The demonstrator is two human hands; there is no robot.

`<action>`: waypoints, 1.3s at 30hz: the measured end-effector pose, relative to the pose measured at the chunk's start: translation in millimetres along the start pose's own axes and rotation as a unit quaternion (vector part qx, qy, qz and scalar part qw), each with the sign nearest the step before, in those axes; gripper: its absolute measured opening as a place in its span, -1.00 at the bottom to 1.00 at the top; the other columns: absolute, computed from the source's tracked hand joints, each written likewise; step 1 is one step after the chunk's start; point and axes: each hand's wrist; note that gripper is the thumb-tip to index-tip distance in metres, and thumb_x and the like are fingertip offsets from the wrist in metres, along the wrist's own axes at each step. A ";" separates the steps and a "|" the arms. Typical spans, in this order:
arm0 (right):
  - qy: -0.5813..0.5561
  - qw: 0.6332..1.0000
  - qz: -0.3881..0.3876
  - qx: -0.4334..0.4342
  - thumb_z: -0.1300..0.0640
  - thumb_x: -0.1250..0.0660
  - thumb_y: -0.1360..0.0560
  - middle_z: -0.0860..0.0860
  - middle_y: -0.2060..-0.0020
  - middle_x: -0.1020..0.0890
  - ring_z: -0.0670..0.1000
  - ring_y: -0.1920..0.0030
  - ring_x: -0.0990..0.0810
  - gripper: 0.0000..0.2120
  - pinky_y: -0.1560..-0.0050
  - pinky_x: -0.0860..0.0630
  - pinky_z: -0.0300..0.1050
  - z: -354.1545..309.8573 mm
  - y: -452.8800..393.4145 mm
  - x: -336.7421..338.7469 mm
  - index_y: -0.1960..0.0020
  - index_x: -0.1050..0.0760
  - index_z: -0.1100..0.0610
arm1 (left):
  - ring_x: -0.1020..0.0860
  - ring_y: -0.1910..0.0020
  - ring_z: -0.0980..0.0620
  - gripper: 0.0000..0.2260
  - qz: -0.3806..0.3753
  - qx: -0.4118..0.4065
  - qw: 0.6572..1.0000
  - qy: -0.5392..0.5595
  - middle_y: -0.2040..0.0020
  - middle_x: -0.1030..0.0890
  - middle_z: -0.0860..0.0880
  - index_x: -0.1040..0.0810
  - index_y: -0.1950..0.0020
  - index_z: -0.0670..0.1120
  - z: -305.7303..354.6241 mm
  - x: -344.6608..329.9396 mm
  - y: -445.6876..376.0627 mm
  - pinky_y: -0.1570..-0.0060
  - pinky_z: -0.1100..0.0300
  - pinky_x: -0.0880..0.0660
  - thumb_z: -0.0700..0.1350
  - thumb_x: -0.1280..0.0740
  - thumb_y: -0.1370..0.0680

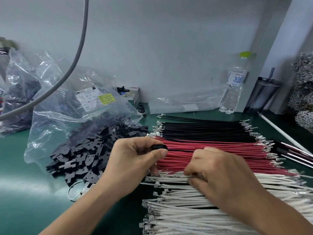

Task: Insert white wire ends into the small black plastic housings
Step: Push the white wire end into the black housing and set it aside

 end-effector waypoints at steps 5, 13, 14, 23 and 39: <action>-0.049 0.997 -0.003 -0.058 -0.06 -0.53 -0.41 -0.29 0.20 -0.57 -0.23 0.06 -0.49 -0.91 0.17 -0.39 -0.30 3.1 0.7 0.1 0.18 -0.62 -0.15 | -0.64 0.47 -0.03 -0.88 0.019 0.000 1.000 -0.003 0.31 -0.72 -0.10 -0.77 0.12 0.06 -3.2 2.4 -1.6 0.49 0.28 -0.50 -0.04 -0.57 -0.36; -0.203 0.970 0.072 -0.113 0.07 -0.61 -0.36 -0.25 0.19 -0.64 -0.13 0.16 -0.63 -0.82 0.20 -0.55 -0.14 7.1 2.0 6.0 0.18 -0.64 -0.15 | -0.64 0.45 0.00 -0.84 0.012 0.008 1.000 0.019 0.31 -0.72 -0.12 -0.78 0.09 0.03 -0.4 6.0 -2.0 0.46 0.27 -0.54 -0.09 -0.57 -0.34; -0.198 0.971 0.077 -0.110 0.05 -0.60 -0.37 -0.26 0.18 -0.63 -0.14 0.15 -0.62 -0.82 0.19 -0.55 -0.16 6.4 2.5 7.2 0.14 -0.64 -0.16 | -0.64 0.45 0.00 -0.83 0.011 0.008 1.000 0.023 0.31 -0.72 -0.13 -0.78 0.09 0.02 0.0 6.3 -2.0 0.45 0.26 -0.54 -0.09 -0.57 -0.33; -0.035 0.996 -0.005 -0.082 -0.09 -0.40 -0.52 -0.30 0.21 -0.54 -0.26 0.03 -0.45 -0.92 0.16 -0.31 -0.39 5.2 4.0 5.0 0.14 -0.60 -0.14 | -0.64 0.46 -0.02 -0.84 0.016 0.016 0.999 0.023 0.31 -0.72 -0.14 -0.78 0.09 0.01 -1.8 6.5 -2.5 0.47 0.27 -0.53 -0.11 -0.58 -0.34; -0.063 0.969 0.235 0.034 0.07 -0.36 -0.55 -0.09 0.20 -0.55 -0.07 0.26 -0.53 -0.85 0.37 -0.53 -0.13 -5.4 -0.6 6.6 0.03 -0.69 0.08 | -0.65 0.43 -0.05 -0.77 -0.059 0.032 0.994 0.087 0.33 -0.70 -0.22 -0.78 0.08 -0.11 12.9 -1.0 3.1 0.41 0.24 -0.57 -0.12 -0.57 -0.29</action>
Point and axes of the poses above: each hand's wrist, its own y-axis away from the middle knuckle, its own x-axis out of the back of the hand, z = x × y
